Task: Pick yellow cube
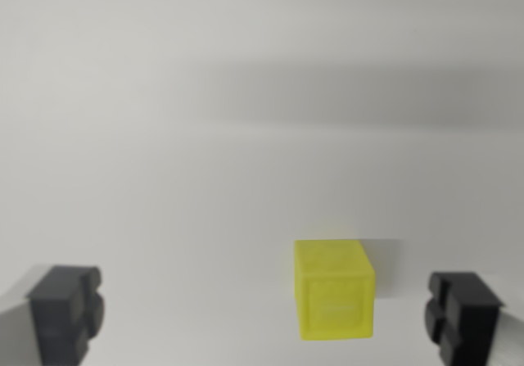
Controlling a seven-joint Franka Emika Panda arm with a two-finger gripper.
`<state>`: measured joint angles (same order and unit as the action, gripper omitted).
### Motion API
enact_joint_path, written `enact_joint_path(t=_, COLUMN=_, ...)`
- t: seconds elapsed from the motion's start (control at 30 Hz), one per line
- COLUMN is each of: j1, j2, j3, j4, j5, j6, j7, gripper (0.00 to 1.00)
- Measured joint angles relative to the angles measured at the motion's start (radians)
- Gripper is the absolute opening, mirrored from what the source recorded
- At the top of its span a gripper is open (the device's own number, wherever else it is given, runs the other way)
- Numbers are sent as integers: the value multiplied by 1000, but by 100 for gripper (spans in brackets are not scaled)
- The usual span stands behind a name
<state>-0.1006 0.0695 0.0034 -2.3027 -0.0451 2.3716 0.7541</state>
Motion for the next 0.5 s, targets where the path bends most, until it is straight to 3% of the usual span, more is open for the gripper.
enact_joint_path(t=0.5, j1=-23, j2=0, j3=0, j4=-79, j5=3, j6=80, j7=-28, gripper=100)
